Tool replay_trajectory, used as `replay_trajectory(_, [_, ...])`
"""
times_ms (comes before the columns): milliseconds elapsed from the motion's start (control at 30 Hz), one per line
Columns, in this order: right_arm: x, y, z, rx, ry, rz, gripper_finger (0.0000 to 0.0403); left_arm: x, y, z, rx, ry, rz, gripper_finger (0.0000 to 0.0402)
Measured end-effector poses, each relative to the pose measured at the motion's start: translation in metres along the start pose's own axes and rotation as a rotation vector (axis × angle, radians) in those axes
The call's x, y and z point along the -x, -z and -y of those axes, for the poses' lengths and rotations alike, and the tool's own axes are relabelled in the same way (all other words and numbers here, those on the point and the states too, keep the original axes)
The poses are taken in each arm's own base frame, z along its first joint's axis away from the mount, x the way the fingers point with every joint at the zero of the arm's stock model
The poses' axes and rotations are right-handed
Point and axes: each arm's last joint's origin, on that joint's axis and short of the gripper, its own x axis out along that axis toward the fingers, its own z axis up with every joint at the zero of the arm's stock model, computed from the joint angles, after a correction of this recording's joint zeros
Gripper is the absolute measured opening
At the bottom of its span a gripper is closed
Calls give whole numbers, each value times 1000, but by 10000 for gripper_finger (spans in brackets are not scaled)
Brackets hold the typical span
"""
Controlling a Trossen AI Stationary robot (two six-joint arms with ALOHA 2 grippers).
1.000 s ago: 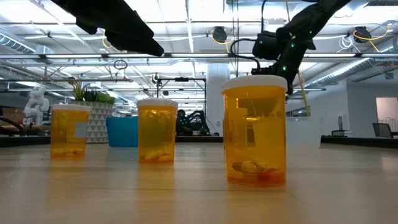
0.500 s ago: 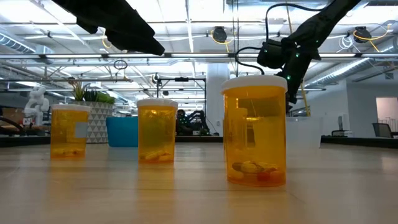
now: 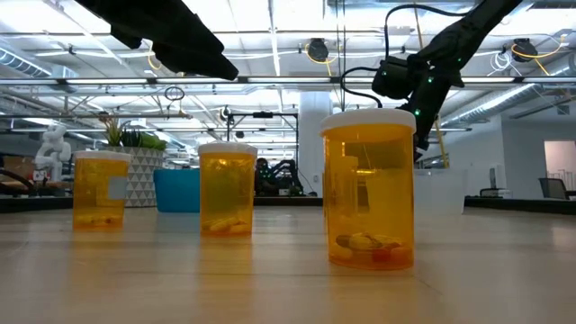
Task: Pick and place medicine bottles into bin by pill shape (circle, oval)
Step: Put the small orange pill bottle into the transparent bin, then put the small yellow pill bottle into the transparent bin
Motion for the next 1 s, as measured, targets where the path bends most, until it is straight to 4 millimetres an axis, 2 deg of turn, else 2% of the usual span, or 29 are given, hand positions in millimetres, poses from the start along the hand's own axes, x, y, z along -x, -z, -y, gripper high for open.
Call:
replay_trajectory(133, [0, 0, 0, 1, 0, 0, 127, 0, 0, 0, 0, 0, 0, 273])
replay_trajectory(367, [0, 0, 0, 1, 1, 0, 168, 0, 0, 0, 0, 0, 0, 273])
replay_trajectory(567, [3, -1, 0, -9, 5, 18, 182, 0, 0, 0, 0, 0, 0, 273])
replay_trajectory(800, [34, -1, -4, -36, 1, 86, 192, 0, 0, 0, -1, 0, 0, 273])
replay_trajectory(1000, [68, 9, -25, -57, -50, 103, 200, 0, 0, 0, -2, 0, 0, 273])
